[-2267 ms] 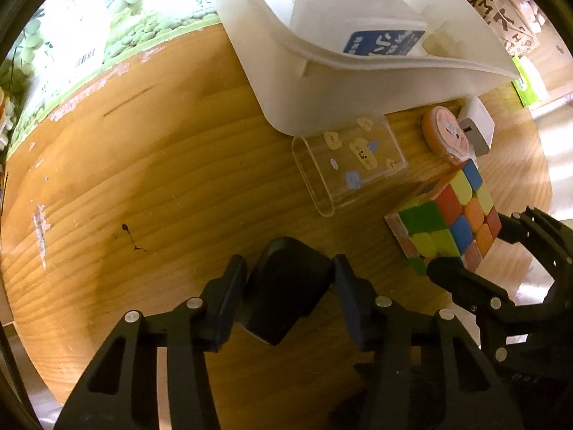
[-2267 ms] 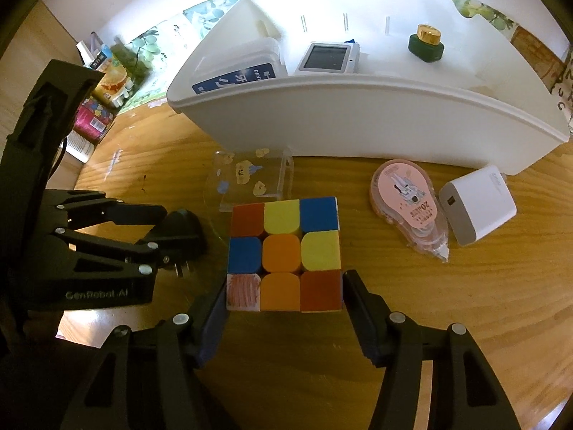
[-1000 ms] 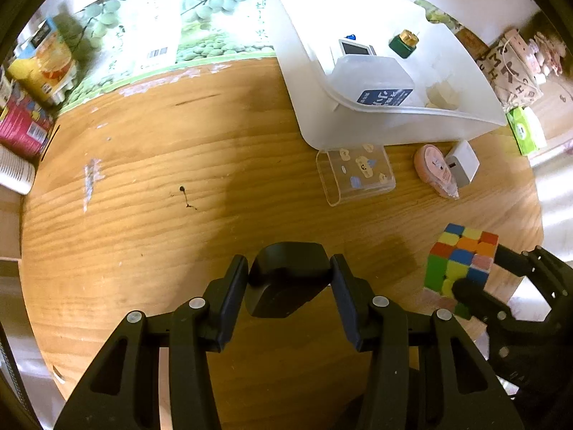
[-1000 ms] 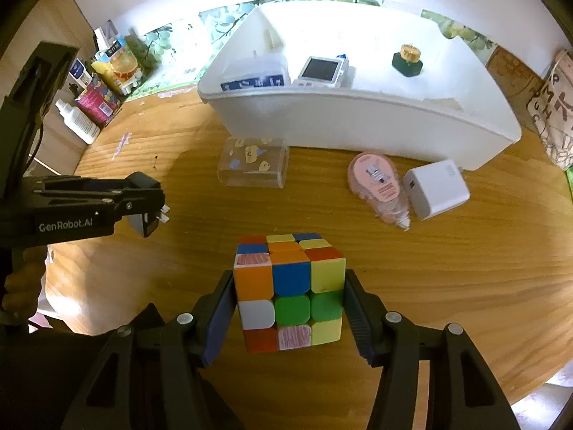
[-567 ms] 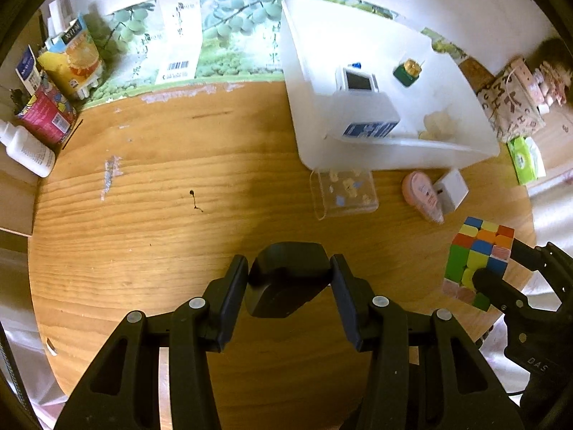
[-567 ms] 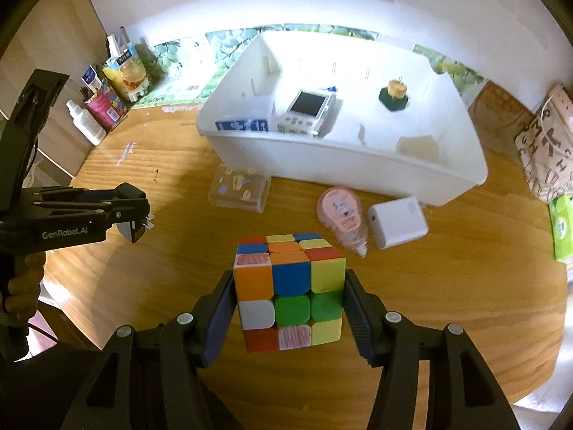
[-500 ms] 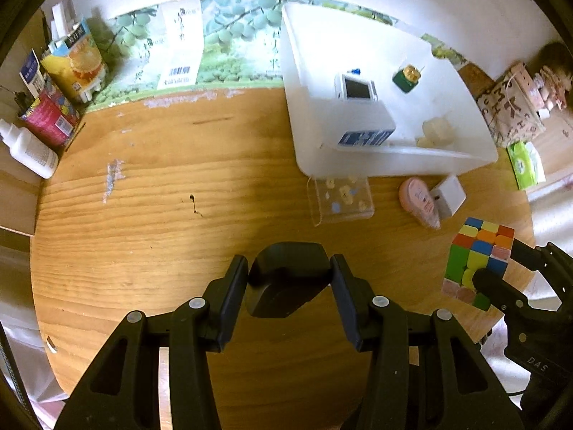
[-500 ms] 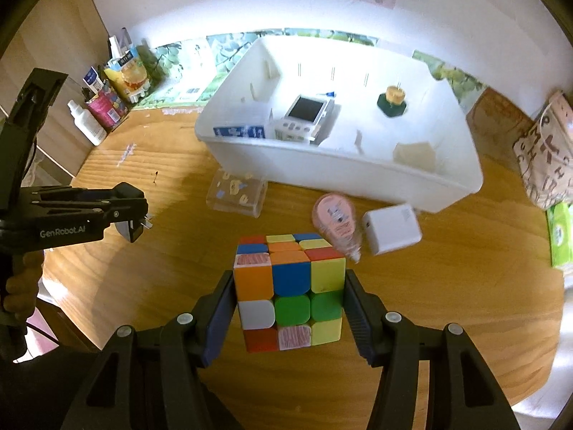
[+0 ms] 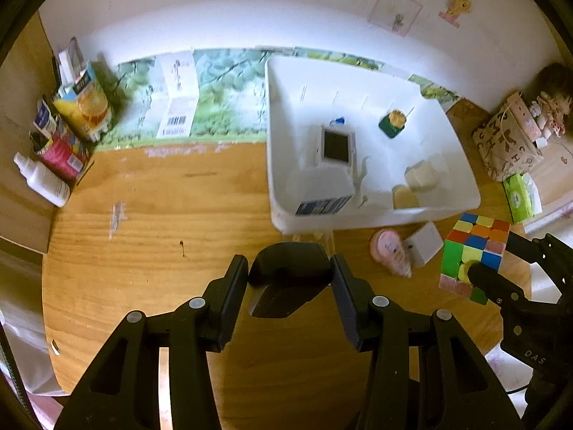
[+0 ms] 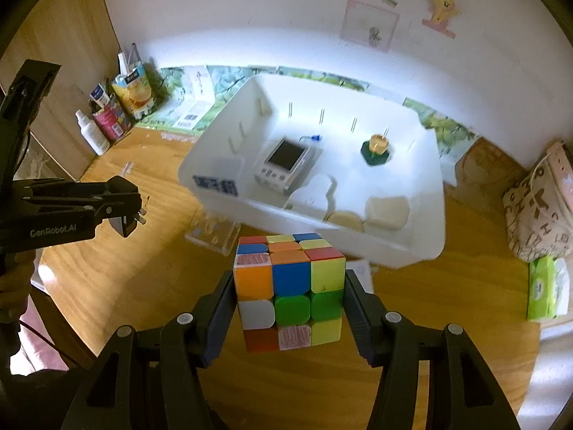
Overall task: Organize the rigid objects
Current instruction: 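Lift the plug and cube with both grippers and carry them over the bin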
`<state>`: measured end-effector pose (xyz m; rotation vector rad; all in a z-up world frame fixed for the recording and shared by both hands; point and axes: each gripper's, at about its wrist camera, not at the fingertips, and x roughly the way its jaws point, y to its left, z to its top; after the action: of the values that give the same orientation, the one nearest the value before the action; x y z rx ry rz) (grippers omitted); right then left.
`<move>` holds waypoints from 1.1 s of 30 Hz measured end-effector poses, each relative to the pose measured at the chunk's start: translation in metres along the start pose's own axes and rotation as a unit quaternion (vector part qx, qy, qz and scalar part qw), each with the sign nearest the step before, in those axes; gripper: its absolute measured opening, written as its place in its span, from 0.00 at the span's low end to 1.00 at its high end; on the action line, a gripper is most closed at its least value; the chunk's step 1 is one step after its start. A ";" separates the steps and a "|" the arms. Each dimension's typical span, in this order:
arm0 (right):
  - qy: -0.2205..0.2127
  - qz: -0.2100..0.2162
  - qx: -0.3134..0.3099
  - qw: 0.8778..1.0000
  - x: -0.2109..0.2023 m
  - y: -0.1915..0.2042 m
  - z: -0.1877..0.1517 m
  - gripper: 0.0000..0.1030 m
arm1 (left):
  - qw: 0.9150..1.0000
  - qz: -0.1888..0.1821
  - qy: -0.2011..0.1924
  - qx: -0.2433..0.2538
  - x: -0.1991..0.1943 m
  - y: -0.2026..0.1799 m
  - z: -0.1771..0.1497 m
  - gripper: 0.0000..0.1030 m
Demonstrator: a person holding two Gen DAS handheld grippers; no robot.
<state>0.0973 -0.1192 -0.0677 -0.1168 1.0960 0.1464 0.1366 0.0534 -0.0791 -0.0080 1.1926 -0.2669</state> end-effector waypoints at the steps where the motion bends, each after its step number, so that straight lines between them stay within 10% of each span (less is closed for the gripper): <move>1: -0.002 0.001 -0.002 1.000 -0.001 -0.002 0.002 0.57 | 1.000 0.002 -0.004 0.000 -0.001 -0.003 0.003 0.49; 33: -0.089 0.028 0.057 0.994 0.050 -0.094 0.052 0.57 | 0.991 -0.023 -0.118 -0.054 0.018 -0.048 0.063 0.49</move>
<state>0.1813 -0.1998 -0.0866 0.0291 0.9277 0.1424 0.1912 -0.0056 -0.0654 -0.1568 0.9712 -0.2342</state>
